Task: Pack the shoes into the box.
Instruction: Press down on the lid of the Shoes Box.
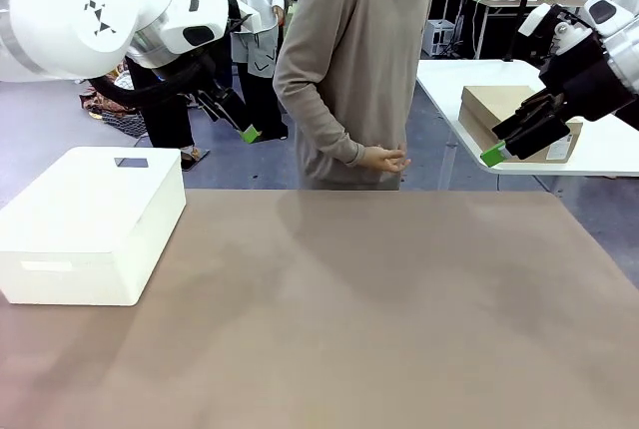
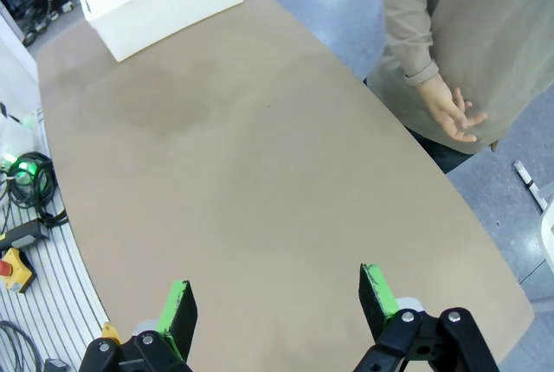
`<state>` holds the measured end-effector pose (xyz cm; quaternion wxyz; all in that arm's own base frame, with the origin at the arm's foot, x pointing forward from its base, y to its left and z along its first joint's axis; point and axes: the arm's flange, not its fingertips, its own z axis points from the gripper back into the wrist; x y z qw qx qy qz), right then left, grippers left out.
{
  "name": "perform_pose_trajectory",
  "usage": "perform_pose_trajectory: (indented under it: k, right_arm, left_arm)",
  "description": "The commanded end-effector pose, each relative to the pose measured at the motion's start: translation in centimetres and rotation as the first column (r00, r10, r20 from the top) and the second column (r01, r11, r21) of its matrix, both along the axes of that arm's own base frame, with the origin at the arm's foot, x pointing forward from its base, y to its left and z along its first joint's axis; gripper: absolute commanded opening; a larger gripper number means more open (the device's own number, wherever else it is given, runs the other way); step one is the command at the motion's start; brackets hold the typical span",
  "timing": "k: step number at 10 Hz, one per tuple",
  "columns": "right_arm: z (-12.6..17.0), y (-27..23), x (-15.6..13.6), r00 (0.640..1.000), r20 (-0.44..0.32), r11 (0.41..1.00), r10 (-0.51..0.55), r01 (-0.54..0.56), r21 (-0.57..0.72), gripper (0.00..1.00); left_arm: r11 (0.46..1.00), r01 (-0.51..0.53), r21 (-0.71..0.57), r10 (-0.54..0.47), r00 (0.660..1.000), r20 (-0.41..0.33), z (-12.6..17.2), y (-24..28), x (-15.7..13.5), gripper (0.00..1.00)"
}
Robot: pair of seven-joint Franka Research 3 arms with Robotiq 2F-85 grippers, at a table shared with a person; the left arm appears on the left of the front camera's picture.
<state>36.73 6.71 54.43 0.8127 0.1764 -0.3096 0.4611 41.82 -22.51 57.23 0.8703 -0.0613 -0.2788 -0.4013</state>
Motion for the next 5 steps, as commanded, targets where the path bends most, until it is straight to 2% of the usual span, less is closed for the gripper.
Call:
perform_pose_trajectory:
  k: [1, 5]
  right_arm:
    - [0.07, 0.11, 0.12, 1.000, -0.003, 1.000, -0.019, 0.019, -0.012, 1.00]
    - [0.07, 0.11, 0.12, 1.000, -0.003, 1.000, -0.019, 0.019, -0.012, 1.00]
  left_arm:
    - [1.000, -0.003, 0.002, 0.003, 1.000, -0.004, 0.06, 0.25, -0.02, 1.00]
    - [1.000, -0.003, 0.002, 0.003, 1.000, -0.004, 0.06, 0.25, -0.02, 1.00]
